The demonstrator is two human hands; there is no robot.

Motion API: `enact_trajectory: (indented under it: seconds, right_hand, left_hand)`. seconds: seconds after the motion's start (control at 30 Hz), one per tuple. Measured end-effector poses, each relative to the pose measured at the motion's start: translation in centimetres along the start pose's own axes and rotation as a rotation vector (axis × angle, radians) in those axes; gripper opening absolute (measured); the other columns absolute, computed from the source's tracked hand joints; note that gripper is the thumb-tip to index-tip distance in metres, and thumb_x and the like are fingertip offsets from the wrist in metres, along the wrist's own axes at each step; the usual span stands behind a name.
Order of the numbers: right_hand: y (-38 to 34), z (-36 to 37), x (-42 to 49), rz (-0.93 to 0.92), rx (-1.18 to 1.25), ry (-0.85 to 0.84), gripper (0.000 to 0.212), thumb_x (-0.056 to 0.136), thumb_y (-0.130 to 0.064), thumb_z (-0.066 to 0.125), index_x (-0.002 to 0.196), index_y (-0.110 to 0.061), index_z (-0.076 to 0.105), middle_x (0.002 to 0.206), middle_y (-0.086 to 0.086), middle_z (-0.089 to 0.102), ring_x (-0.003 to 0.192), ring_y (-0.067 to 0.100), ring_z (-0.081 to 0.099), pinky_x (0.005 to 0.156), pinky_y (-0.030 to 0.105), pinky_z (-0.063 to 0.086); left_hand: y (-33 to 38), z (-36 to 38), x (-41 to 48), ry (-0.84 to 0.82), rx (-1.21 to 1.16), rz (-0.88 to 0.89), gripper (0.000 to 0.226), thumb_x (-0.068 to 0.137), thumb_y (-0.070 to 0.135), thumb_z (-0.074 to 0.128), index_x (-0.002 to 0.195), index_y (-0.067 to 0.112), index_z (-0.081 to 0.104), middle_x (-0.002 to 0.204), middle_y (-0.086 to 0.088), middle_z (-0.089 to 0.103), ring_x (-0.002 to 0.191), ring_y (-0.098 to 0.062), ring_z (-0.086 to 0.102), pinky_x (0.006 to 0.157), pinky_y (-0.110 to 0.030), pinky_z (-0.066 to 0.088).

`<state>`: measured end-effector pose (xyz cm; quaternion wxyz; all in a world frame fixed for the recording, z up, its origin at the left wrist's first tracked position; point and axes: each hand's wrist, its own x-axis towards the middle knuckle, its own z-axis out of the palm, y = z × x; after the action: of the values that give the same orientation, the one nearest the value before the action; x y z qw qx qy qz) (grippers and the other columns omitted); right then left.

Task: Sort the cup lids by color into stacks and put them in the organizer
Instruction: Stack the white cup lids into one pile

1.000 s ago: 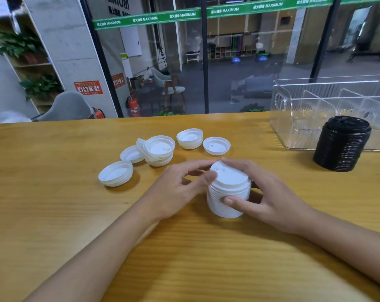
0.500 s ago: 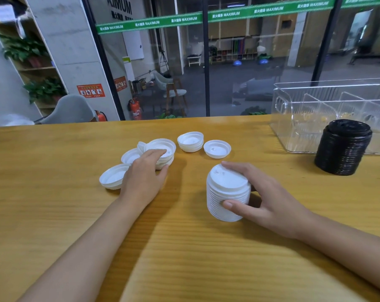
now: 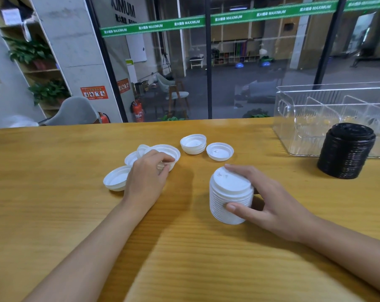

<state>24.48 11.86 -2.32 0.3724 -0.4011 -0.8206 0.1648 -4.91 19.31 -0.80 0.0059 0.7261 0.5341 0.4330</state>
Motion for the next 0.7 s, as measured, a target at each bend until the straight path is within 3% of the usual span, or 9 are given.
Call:
enact_trajectory:
  seconds: [0.1, 0.2, 0.3, 0.43, 0.57, 0.7]
  right_hand:
    - [0.0, -0.1, -0.1, -0.008, 0.012, 0.001, 0.067, 0.095, -0.057, 0.065, 0.154, -0.033, 0.044, 0.146, -0.025, 0.052, 0.138, 0.004, 0.051, 0.107, 0.012, 0.038]
    - [-0.2, -0.1, -0.1, -0.015, 0.020, 0.009, 0.067, 0.095, -0.056, 0.065, 0.153, -0.030, 0.046, 0.146, -0.023, 0.053, 0.138, 0.005, 0.051, 0.105, 0.009, 0.036]
    - [-0.3, -0.1, 0.0, -0.037, 0.007, 0.040, 0.068, 0.092, -0.055, 0.070, 0.150, -0.026, 0.050, 0.145, -0.020, 0.055, 0.136, 0.005, 0.054, 0.105, 0.011, 0.038]
    - [-0.3, -0.1, -0.1, -0.057, -0.009, 0.075, 0.066, 0.090, -0.051, 0.074, 0.147, -0.022, 0.055, 0.142, -0.016, 0.059, 0.133, 0.004, 0.057, 0.105, 0.013, 0.041]
    - [-0.3, 0.0, -0.1, -0.050, -0.014, 0.077, 0.067, 0.090, -0.051, 0.075, 0.148, -0.023, 0.053, 0.141, -0.017, 0.059, 0.132, 0.003, 0.057, 0.104, 0.013, 0.042]
    - [-0.2, 0.1, -0.1, -0.002, 0.006, 0.067, 0.077, 0.089, -0.050, 0.077, 0.155, -0.033, 0.041, 0.141, -0.025, 0.056, 0.131, 0.002, 0.056, 0.104, 0.013, 0.042]
  left_hand:
    - [1.4, -0.4, -0.5, -0.007, -0.063, 0.022, 0.016, 0.085, 0.008, 0.085, 0.095, 0.019, 0.081, 0.094, 0.011, 0.076, 0.067, 0.014, 0.055, 0.066, -0.014, 0.039]
    - [2.7, -0.7, -0.8, -0.019, -0.085, 0.063, 0.017, 0.082, 0.016, 0.089, 0.095, 0.024, 0.081, 0.086, 0.018, 0.073, 0.077, 0.013, 0.055, 0.068, -0.008, 0.035]
    - [3.8, -0.8, -1.1, -0.039, -0.128, 0.154, 0.029, 0.084, 0.015, 0.088, 0.110, 0.024, 0.080, 0.083, 0.020, 0.065, 0.077, -0.001, 0.054, 0.071, -0.014, 0.043]
    - [4.6, -0.6, -1.2, -0.051, -0.191, 0.202, 0.042, 0.089, 0.013, 0.082, 0.130, 0.019, 0.071, 0.083, 0.007, 0.062, 0.078, -0.014, 0.059, 0.076, -0.022, 0.051]
    - [5.7, -0.8, -1.5, -0.004, -0.293, 0.076, 0.038, 0.092, 0.014, 0.078, 0.128, 0.019, 0.069, 0.080, 0.004, 0.067, 0.078, -0.017, 0.066, 0.075, -0.028, 0.057]
    - [6.6, -1.2, -1.6, -0.015, -0.559, -0.130, 0.036, 0.095, 0.009, 0.071, 0.129, 0.024, 0.068, 0.078, -0.010, 0.068, 0.070, -0.031, 0.070, 0.075, -0.048, 0.062]
